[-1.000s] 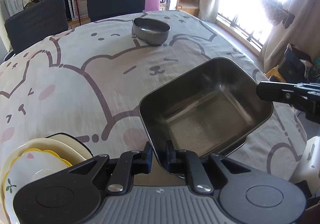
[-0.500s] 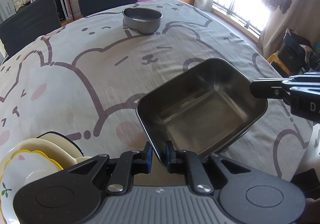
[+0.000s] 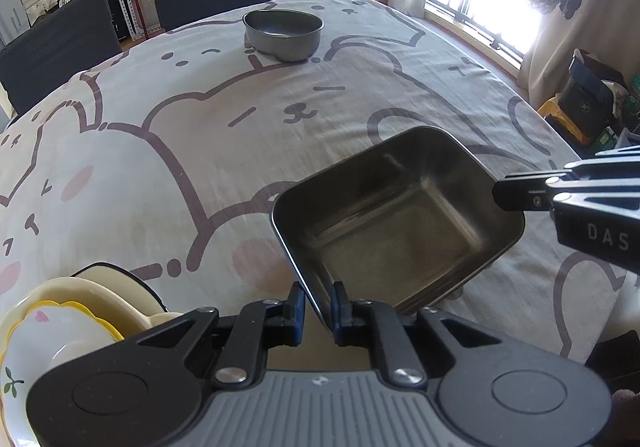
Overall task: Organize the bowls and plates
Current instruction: 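Lift the second steel tray with both tools and carry it toward the first tray, then lower the second tray onto the first tray and open both tools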
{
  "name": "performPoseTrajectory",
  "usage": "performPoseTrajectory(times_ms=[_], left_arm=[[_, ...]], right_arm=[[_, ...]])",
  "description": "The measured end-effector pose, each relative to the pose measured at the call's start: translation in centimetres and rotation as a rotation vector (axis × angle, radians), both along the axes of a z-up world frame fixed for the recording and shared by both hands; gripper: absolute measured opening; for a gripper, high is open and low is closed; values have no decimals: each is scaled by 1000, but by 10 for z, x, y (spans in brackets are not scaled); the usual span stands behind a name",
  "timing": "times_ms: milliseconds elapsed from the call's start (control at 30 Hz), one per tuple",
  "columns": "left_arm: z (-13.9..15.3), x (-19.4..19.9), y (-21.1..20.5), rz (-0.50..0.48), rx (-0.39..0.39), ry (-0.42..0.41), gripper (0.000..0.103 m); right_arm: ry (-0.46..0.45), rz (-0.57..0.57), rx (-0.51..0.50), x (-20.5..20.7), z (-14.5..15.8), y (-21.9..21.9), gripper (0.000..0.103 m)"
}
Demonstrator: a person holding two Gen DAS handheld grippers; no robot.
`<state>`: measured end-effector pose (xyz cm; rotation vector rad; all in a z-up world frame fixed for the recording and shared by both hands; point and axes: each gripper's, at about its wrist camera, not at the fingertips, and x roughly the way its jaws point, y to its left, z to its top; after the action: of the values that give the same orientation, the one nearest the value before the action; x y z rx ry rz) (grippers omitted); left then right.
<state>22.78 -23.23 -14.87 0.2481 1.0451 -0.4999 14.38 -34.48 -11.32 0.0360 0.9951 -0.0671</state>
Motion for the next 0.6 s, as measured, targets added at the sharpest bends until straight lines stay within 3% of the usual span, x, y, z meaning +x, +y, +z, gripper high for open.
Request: performPoseTrajectory(times_ms=[600], left_arm=[[0,0,1,-14,-9,-1,14]], right_arm=[[81,11,-44,10,-16,2,4]])
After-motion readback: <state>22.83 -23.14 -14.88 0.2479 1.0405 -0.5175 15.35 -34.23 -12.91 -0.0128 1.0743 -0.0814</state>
